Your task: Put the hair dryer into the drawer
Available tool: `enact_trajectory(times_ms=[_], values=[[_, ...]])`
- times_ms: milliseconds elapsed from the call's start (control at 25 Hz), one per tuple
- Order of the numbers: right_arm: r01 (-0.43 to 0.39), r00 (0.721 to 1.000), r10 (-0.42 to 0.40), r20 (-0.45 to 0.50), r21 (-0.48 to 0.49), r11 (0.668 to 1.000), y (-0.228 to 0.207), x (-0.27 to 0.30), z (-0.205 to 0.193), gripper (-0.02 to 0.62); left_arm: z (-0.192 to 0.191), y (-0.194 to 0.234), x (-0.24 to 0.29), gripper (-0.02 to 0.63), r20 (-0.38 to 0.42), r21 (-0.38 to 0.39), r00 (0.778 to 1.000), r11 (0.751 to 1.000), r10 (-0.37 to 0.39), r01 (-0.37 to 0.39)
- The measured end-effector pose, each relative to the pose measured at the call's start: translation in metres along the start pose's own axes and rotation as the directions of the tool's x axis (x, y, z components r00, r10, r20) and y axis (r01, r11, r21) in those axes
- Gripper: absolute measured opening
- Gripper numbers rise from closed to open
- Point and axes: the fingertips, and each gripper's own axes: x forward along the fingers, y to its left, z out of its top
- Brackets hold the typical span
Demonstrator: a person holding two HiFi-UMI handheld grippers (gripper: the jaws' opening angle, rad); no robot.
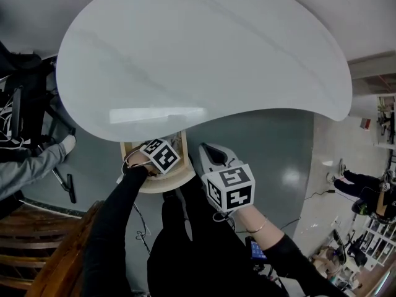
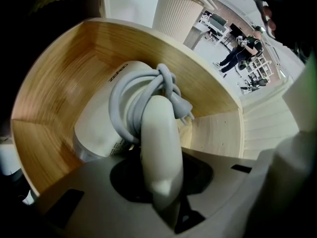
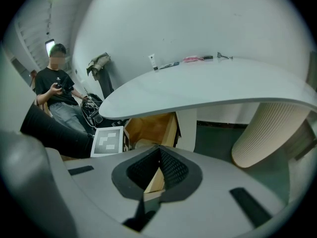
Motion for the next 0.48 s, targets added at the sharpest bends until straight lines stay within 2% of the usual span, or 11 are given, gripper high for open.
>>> enact_trajectory(times_ms=[200, 480], values=[[-0.002, 1.0, 0.002, -0.007, -0.012, 1.0, 0.0012, 0.0009, -0.0008, 0.002, 0.003, 0.0004, 0.0018, 0.1, 0.029, -0.015, 0.999, 1.0, 0.014, -0.014], [0.0, 1.0, 0.0, -0.008, -0.019, 1.0, 0.0026, -0.0003, -0.0004, 0.002, 0.0028, -0.0007, 0.0043, 0.115, 0.026, 0.007, 0.999, 0.999, 0.048, -0.048]])
